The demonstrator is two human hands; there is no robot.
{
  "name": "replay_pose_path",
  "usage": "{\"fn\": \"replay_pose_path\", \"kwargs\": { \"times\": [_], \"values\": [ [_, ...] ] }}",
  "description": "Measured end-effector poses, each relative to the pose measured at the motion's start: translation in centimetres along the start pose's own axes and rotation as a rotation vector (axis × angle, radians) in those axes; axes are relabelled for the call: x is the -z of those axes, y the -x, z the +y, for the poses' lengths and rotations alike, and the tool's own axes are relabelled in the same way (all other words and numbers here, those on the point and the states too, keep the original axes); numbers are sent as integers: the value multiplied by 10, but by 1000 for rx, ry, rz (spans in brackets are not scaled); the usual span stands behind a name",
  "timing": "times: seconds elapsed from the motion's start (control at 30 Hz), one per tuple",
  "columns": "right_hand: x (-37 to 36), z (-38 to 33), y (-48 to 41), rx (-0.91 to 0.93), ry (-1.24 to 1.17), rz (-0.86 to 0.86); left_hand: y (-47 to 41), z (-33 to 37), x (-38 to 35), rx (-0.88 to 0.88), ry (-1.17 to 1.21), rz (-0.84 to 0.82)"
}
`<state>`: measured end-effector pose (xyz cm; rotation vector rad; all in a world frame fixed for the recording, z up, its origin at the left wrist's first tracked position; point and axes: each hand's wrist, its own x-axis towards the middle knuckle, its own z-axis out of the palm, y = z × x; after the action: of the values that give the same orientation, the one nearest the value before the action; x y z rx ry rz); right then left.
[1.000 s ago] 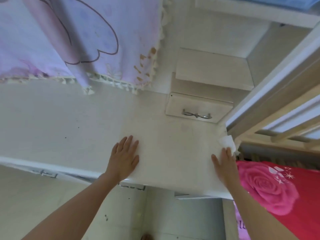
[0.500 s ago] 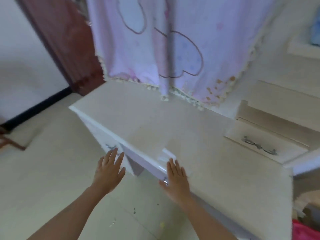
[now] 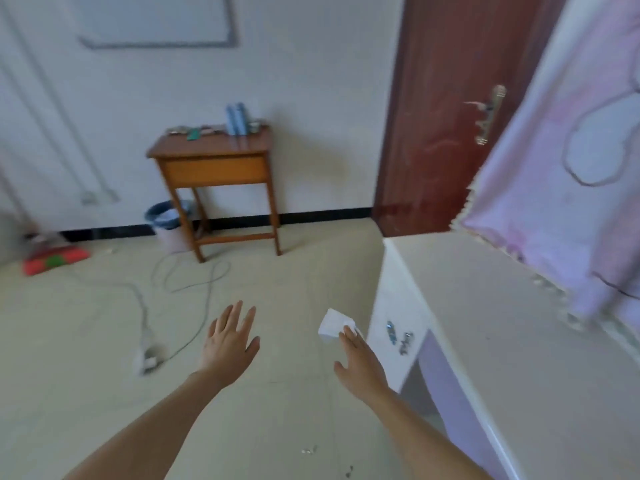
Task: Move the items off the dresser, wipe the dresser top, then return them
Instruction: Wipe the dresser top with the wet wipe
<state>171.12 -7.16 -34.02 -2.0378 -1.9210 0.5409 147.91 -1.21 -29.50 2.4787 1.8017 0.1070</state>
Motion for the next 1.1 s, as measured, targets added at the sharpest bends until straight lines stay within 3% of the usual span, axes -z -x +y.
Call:
{"fn": "replay_pose_path", "kwargs": {
  "times": [0.07, 0.33, 0.43, 0.8, 0.93, 1.1],
  "values": [
    [-6, -32, -13, 92, 34, -38, 20, -41, 10, 84, 29, -69],
    [-25, -171, -54, 426, 115, -80, 96, -169, 38, 392, 138, 155],
    [-37, -216, -65, 488, 116, -23, 116, -212, 48, 455, 132, 144],
    [-77, -374, -101, 611, 131, 234, 164, -375, 77, 488, 123, 140],
    [-84, -406, -115, 606, 187, 242, 152, -410, 79, 459, 169, 148],
    [-86, -429, -162, 551, 72, 240, 111, -440, 77, 421, 141, 107]
  ]
}}
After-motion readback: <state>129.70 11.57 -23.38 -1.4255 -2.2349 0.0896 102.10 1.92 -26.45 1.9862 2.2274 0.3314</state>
